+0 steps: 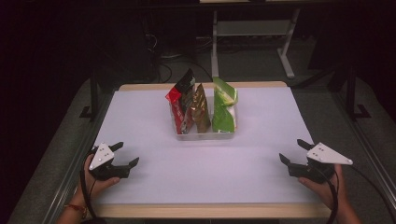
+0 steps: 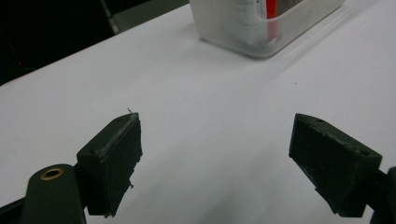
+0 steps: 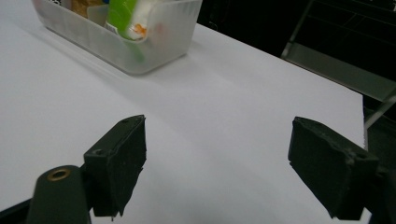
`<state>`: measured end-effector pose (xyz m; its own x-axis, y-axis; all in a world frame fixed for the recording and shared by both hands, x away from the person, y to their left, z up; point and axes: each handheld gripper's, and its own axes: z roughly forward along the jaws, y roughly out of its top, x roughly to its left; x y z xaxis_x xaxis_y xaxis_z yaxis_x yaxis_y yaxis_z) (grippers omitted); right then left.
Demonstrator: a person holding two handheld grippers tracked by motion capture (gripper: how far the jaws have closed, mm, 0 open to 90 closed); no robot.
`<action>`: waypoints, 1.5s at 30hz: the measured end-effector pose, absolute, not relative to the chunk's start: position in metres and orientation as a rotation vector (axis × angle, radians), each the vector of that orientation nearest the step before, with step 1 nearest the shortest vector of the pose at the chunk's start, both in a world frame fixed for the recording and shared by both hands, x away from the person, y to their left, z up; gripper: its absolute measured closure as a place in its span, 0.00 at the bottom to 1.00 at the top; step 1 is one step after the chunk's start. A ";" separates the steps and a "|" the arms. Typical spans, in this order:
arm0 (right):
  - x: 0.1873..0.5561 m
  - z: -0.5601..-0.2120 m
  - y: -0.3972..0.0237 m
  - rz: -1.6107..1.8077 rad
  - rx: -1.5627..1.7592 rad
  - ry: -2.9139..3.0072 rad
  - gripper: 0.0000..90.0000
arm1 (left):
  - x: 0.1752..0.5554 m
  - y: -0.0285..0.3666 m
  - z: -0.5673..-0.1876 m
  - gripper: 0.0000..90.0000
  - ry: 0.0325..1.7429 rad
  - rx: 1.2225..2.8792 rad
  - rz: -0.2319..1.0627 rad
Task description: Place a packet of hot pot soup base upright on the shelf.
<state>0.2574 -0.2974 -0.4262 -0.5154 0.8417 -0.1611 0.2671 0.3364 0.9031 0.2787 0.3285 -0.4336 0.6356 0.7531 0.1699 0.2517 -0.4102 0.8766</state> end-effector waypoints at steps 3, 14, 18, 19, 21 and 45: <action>0.255 -0.429 -0.302 1.161 0.986 1.955 0.20 | 0.275 0.334 -0.435 0.18 0.807 1.941 0.706; 0.242 -0.439 -0.316 1.194 1.063 1.888 0.21 | 0.265 0.353 -0.439 0.18 0.863 1.859 0.706; 0.237 -0.444 -0.321 1.214 1.096 1.857 0.21 | 0.263 0.357 -0.441 0.18 0.878 1.843 0.698; 0.237 -0.445 -0.322 1.216 1.102 1.851 0.21 | 0.262 0.357 -0.442 0.18 0.883 1.840 0.695; 0.235 -0.446 -0.325 1.226 1.114 1.835 0.21 | 0.262 0.357 -0.443 0.18 0.882 1.840 0.694; 0.233 -0.446 -0.322 1.249 1.116 1.818 0.21 | 0.257 0.357 -0.444 0.19 0.884 1.808 0.711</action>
